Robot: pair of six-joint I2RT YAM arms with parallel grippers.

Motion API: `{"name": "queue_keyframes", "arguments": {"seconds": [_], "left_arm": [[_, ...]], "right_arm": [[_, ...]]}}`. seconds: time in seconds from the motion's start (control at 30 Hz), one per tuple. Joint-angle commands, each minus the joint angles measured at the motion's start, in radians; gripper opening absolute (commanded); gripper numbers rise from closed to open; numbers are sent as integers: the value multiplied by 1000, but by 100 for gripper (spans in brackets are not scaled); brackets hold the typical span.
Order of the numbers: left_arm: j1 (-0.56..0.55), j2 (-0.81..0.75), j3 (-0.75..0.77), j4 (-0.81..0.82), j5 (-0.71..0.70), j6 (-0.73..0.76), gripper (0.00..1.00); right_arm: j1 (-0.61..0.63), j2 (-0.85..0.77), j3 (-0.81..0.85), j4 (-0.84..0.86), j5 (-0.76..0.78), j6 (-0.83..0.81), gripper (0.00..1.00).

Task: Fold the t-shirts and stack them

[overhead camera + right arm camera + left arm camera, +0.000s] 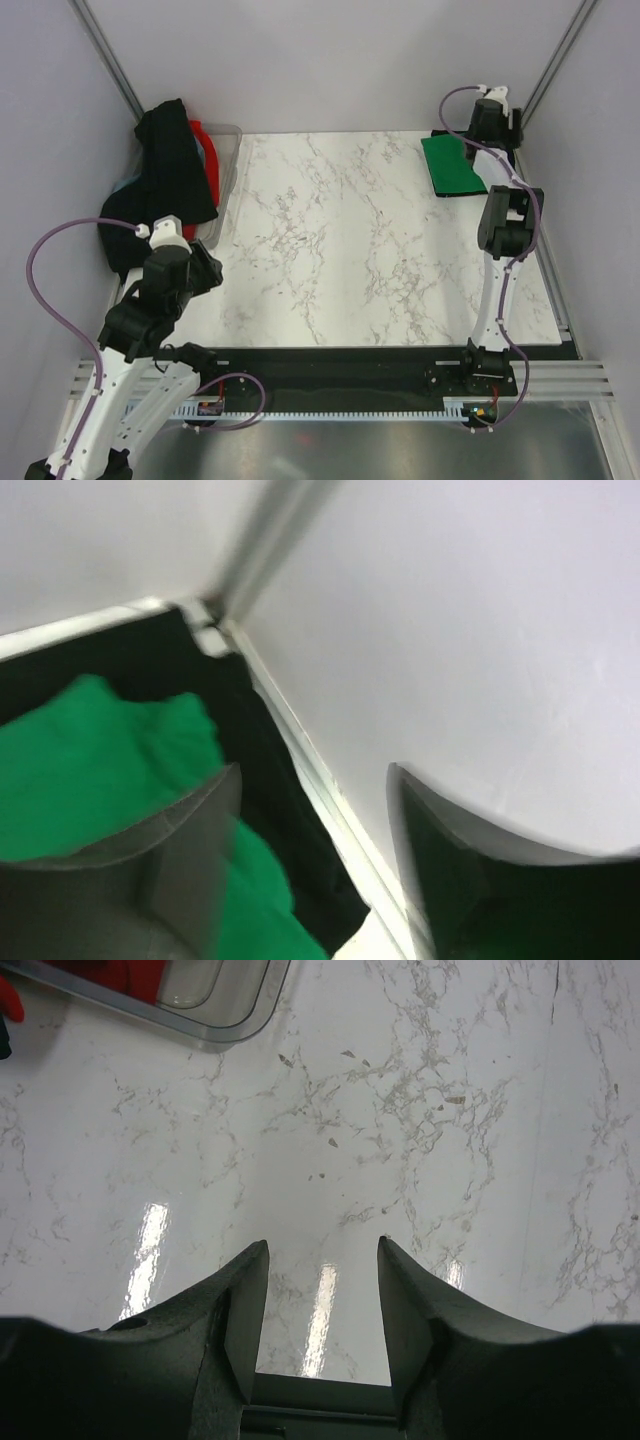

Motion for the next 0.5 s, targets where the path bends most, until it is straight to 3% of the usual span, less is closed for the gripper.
{"name": "queue_keyframes", "arguments": {"seconds": [0.0,0.03,0.23,0.47], "left_arm": [[6,-16,-4,38,-13,-27,55],[7,-21,-4,38,-12,-27,55],[7,-18,-5,41,-1,-24,55],[12,-42,-5,39,-4,-25,55]], "right_arm": [[-47,-116,-80,64,72,183,90],[-57,-162,-118,47,48,242,98],[0,-388,-256,13,-138,376,98],[52,-626,-448,-66,-377,683,98]]}}
